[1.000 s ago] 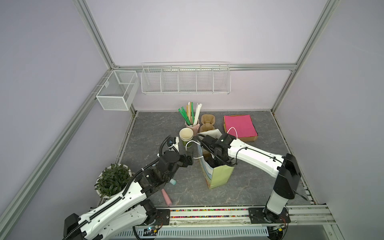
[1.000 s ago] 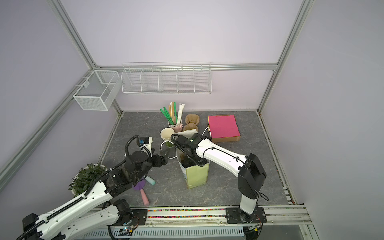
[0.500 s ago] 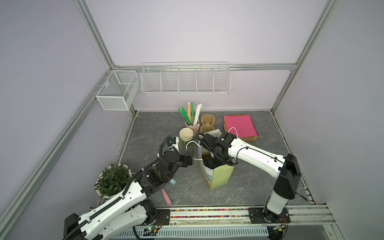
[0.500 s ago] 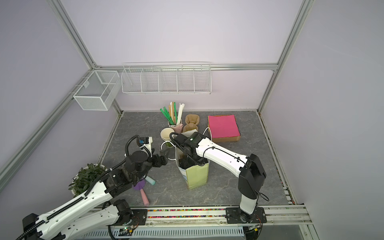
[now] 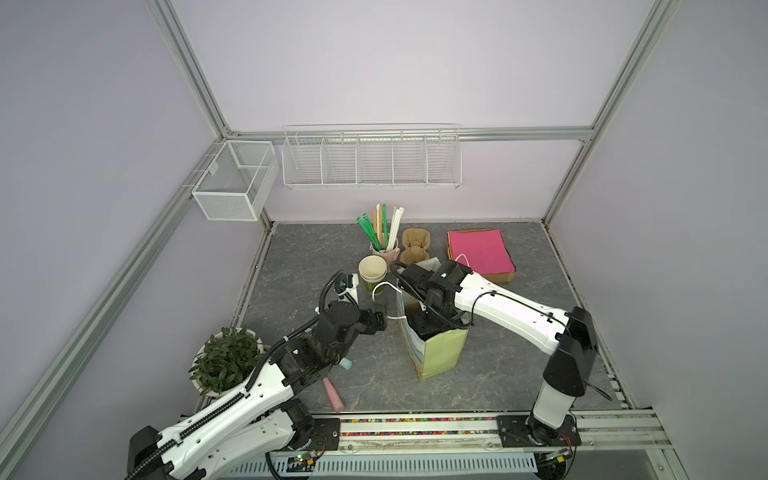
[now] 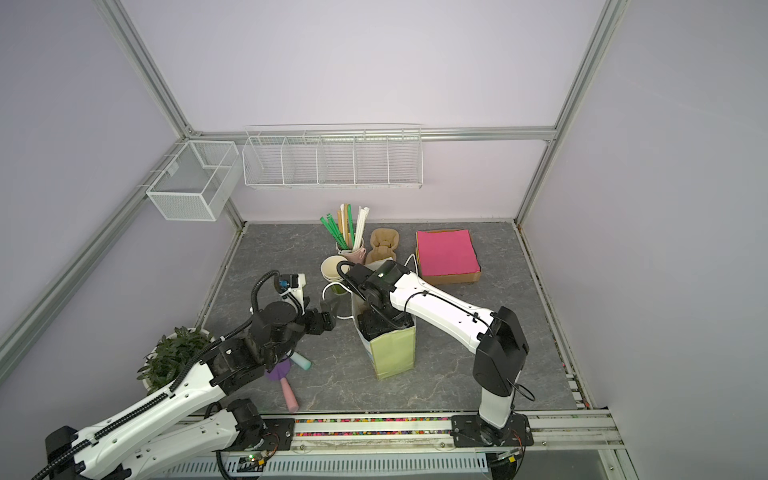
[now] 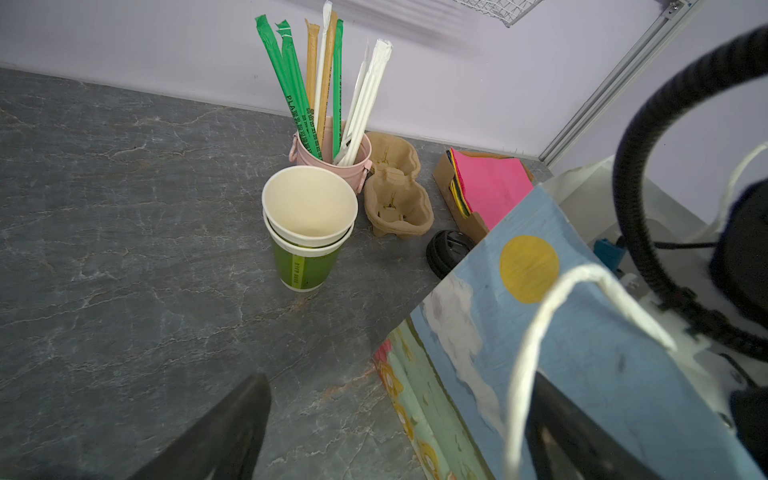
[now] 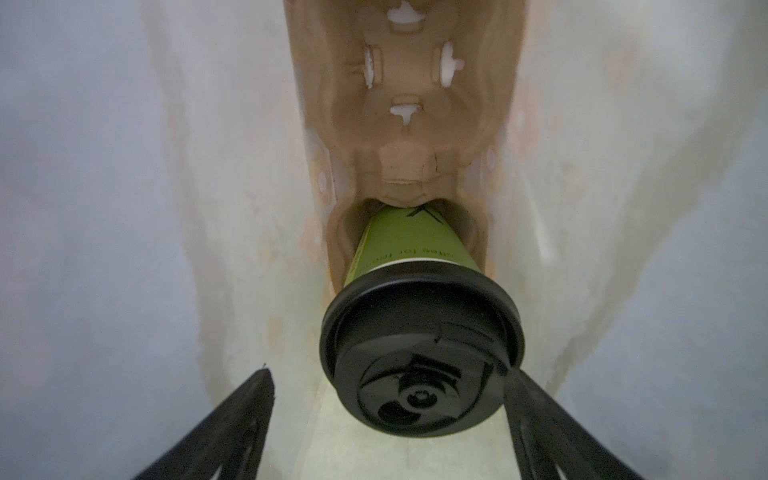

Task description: Pack the takeout coffee

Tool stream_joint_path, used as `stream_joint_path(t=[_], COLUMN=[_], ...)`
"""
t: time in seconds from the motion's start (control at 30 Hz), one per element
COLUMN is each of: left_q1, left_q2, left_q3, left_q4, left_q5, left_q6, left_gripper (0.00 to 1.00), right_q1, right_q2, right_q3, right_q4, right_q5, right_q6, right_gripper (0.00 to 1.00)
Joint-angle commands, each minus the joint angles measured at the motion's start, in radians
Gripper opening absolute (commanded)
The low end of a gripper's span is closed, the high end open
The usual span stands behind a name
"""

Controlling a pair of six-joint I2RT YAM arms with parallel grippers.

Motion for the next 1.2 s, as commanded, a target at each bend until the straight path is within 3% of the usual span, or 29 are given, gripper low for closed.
stream_joint_path(t=[0.0,0.43,1.17], left_q1=[-0.004,-0.004,-0.005], left_q2=[-0.004,-0.004,0.008], left_q3=[-0.011,-0.014,-0.012], left_q4=[0.018,0.025,0.028], left_q5=[0.011,0.024,0.027], left_q6=[0.014,0.017,0.020], left_gripper=[0.94,0.94,0.93], right_q1=[-0.015,-0.029,-0.012], right_q2=[0.028,0.090,0.053], right_q3=[0.024,0.120,0.191], right_q4=[-0.022,-0.032,-0.106], right_q5=[0.018,0.021,0.035], right_q6=[-0.013,-0.034,-0.074], right_gripper=[0.88,0.88,0.88])
